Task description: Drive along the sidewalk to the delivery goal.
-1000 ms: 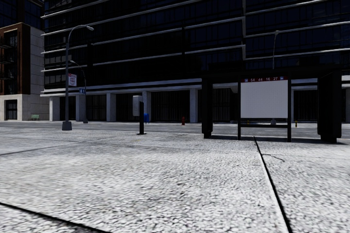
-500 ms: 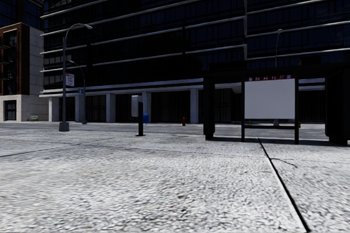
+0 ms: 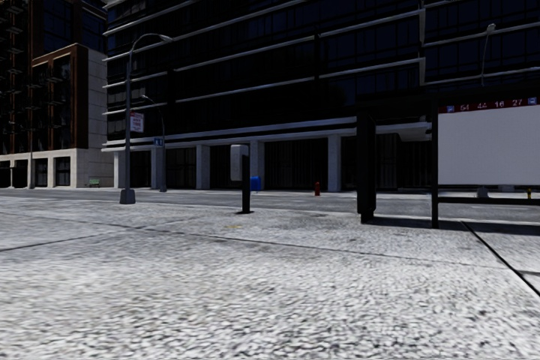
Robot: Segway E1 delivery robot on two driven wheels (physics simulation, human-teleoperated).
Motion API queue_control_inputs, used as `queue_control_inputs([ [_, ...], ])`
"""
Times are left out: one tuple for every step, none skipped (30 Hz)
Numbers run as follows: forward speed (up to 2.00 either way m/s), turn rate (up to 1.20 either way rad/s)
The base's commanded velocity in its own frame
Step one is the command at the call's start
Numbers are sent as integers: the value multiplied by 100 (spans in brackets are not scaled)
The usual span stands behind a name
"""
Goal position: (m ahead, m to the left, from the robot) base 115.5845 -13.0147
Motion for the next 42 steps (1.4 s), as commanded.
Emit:
queue_control_inputs([
  [200, 40],
  [200, 40],
  [200, 40],
  [200, 40],
  [200, 40],
  [200, 40],
  [200, 40],
  [200, 40],
  [200, 40],
  [200, 40],
  [200, 44],
  [200, 44],
  [200, 45],
  [200, 45],
  [200, 47],
  [200, 47],
  [200, 47],
  [200, 47],
  [200, 47],
  [200, 47],
  [200, 47],
  [200, 47],
  [200, 47],
  [200, 47],
  [200, 47],
  [200, 47],
  [200, 47],
  [200, 47],
  [200, 47],
  [200, 47],
  [200, 47],
  [200, 47],
  [200, 47],
  [200, 47],
  [200, 47],
  [200, 47],
  [200, 47],
  [200, 47],
  [200, 47],
  [200, 47],
  [200, 47],
  [200, 47],
])
